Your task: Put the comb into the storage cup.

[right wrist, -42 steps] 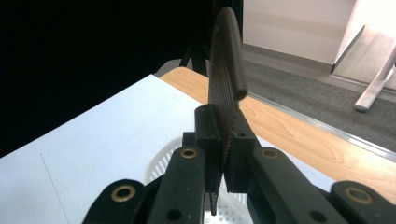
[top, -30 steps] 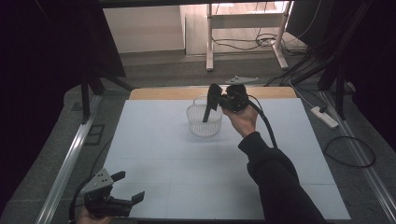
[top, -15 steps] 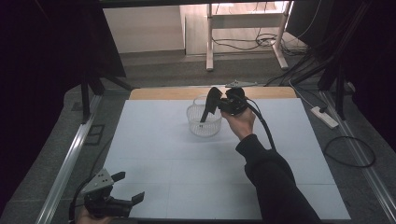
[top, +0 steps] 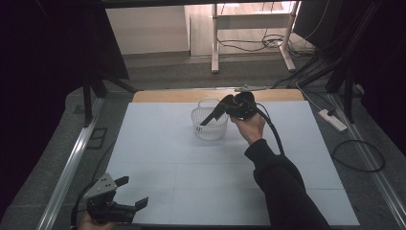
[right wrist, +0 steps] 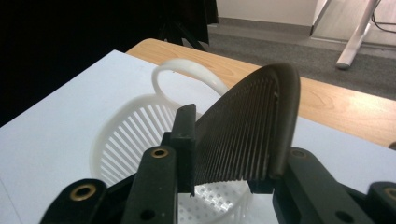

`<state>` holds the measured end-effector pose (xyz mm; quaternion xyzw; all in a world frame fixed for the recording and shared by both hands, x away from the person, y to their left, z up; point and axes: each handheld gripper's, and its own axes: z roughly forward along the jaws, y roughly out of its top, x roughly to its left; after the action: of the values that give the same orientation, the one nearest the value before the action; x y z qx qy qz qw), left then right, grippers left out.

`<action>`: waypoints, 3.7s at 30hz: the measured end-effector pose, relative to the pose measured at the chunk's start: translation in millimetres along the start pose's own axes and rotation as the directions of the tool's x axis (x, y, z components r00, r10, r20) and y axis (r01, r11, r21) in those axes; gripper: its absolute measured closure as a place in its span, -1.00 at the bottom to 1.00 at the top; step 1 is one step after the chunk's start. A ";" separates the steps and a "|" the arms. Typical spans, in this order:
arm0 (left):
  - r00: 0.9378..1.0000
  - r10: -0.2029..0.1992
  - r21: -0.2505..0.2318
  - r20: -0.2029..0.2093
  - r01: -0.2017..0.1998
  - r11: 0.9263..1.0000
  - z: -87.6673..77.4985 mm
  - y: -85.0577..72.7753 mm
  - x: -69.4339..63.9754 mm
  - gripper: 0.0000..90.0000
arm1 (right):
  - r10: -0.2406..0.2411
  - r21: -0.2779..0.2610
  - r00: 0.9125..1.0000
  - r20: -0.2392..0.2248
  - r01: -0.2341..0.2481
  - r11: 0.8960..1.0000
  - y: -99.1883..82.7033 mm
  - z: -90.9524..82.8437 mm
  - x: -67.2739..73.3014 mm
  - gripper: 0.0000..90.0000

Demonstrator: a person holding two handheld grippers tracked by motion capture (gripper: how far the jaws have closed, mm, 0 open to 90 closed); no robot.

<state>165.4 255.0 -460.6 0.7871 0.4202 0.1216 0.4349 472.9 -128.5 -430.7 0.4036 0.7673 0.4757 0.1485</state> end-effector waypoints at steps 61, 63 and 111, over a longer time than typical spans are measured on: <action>0.999 0.000 0.024 -0.038 0.000 1.000 -1.7 -0.4 -0.7 -1.00 | -0.013 0.093 0.996 0.090 0.005 0.996 -18.1 -2.5 -21.4 -0.28; 0.999 0.001 0.023 -0.038 -0.001 1.000 -1.8 -0.4 -0.7 -1.00 | -0.016 0.094 0.996 0.087 0.007 0.996 -17.8 -2.8 -21.7 -0.31; 0.999 0.009 0.022 -0.034 -0.008 1.000 -1.8 -0.3 -1.3 -1.00 | -0.045 0.083 0.999 0.023 0.043 0.996 -4.5 -33.1 -20.7 -0.66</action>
<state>163.4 255.1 -459.6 0.7915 0.4254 0.1321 0.4185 463.5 -165.4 -421.1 0.3984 0.7930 0.4352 0.1517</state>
